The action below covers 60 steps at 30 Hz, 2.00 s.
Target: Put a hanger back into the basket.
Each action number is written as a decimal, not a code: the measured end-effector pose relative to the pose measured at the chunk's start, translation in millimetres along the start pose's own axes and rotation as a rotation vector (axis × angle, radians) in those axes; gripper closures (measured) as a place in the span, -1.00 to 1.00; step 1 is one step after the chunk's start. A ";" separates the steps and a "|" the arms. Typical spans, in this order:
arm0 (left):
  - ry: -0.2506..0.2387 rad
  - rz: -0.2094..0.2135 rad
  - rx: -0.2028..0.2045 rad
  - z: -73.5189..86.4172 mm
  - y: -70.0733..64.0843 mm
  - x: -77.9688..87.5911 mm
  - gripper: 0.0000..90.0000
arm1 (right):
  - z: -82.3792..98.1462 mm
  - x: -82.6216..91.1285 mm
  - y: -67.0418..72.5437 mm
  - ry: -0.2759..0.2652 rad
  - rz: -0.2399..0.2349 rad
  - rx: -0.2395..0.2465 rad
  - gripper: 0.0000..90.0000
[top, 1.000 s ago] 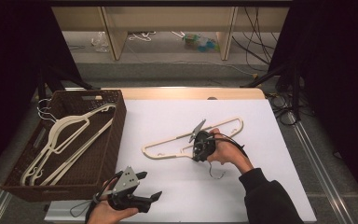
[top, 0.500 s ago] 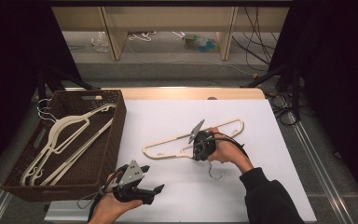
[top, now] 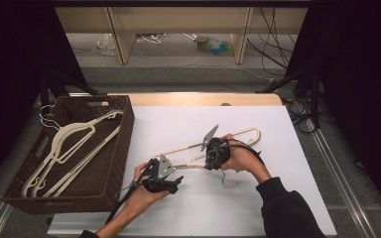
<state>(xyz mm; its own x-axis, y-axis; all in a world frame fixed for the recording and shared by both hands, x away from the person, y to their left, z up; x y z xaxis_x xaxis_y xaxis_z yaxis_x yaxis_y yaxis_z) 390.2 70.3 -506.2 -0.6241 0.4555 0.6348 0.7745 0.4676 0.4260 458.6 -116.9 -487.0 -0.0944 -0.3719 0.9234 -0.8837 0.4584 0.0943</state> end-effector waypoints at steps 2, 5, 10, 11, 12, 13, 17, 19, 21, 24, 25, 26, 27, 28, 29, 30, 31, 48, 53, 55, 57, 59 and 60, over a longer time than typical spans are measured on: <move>0.000 0.017 0.028 -2.5 0.5 -9.8 -0.37 | 0.0 0.6 0.0 0.000 0.001 -0.003 0.62; 0.030 0.022 0.008 -4.9 -0.1 -20.2 -0.35 | 0.3 0.7 -0.2 0.004 -0.001 -0.004 0.62; 0.037 0.012 -0.036 -8.3 1.9 -29.4 -0.27 | 0.5 1.8 0.1 0.004 -0.005 -0.011 0.62; 0.036 0.017 -0.038 -8.6 2.5 -29.8 -0.26 | 0.5 1.9 0.2 0.005 -0.005 -0.012 0.62; 0.035 0.017 -0.043 -8.8 3.3 -30.4 -0.24 | 0.5 2.1 0.6 0.005 -0.008 -0.011 0.62; 0.035 0.018 -0.043 -9.2 3.7 -31.0 -0.23 | 0.4 2.3 0.7 0.005 -0.010 -0.013 0.62; 0.035 0.018 -0.052 -11.4 5.3 -34.0 -0.20 | 0.4 2.7 1.0 0.008 -0.013 -0.013 0.62; 0.030 0.023 -0.074 -15.3 5.1 -36.0 -0.16 | 0.2 2.9 0.9 0.005 -0.014 -0.013 0.62; 0.020 0.017 -0.095 -19.1 3.6 -38.3 -0.14 | 0.1 3.7 1.1 0.002 -0.014 -0.018 0.62; 0.020 0.024 -0.114 -23.4 1.0 -43.4 -0.09 | -0.4 4.1 1.8 0.010 -0.014 -0.015 0.62; 0.020 0.024 -0.114 -23.4 1.0 -43.4 -0.08 | -0.5 4.2 2.2 0.011 -0.015 -0.015 0.63; 0.010 0.023 -0.115 -25.4 1.1 -45.4 -0.08 | -0.5 4.2 2.2 0.011 -0.015 -0.015 0.63; 0.019 0.035 -0.119 -27.1 1.6 -45.3 -0.02 | -0.4 4.2 2.7 0.012 -0.020 -0.014 0.63; 0.017 0.033 -0.127 -29.4 2.5 -46.2 0.00 | -0.3 4.3 2.7 0.013 -0.021 -0.015 0.63; 0.015 0.036 -0.129 -30.3 2.5 -47.2 0.00 | -0.4 4.5 2.8 0.012 -0.022 -0.013 0.63; 0.009 0.034 -0.135 -31.0 2.5 -48.4 0.03 | -0.7 4.9 2.7 0.008 -0.022 -0.013 0.63; 0.009 0.034 -0.135 -31.0 2.5 -48.4 0.05 | -0.7 4.9 2.7 0.008 -0.022 -0.013 0.63; -0.012 0.094 -0.232 -32.3 0.4 -48.5 0.63 | -1.2 11.1 1.9 -0.014 -0.037 -0.041 0.62; -0.020 0.092 -0.251 -38.5 4.6 -42.6 0.70 | -4.6 22.8 -0.9 -0.087 -0.027 -0.094 0.39; -0.035 0.094 -0.249 -41.5 6.5 -39.1 0.73 | -6.7 35.2 -6.0 -0.150 -0.024 -0.109 0.38; -0.050 0.096 -0.248 -43.6 7.9 -35.8 0.77 | -7.3 51.5 -11.1 -0.215 0.009 -0.127 0.28; -0.055 0.098 -0.252 -45.0 8.8 -33.1 0.79 | -6.8 68.1 -16.0 -0.290 0.032 -0.155 0.25; -0.055 0.098 -0.252 -45.0 8.8 -33.1 0.80 | -5.5 76.2 -18.3 -0.302 0.038 -0.157 0.21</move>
<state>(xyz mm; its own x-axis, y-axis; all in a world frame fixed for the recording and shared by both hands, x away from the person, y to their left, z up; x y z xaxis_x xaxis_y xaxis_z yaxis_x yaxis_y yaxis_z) 422.3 25.3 -494.4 -0.5441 0.5334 0.6476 0.8284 0.2192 0.5155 470.1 -149.2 -416.3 -0.2784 -0.5635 0.7778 -0.7976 0.5868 0.1397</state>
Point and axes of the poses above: each handheld gripper's, and its own axes: x roughly backward along the jaws, z roughly out of its underside, y roughly to its left, the point moved 4 cm from there along -x, roughly forward along the jaws, and after that the axes turned 14 degrees about -x, right-handed, at the moved point
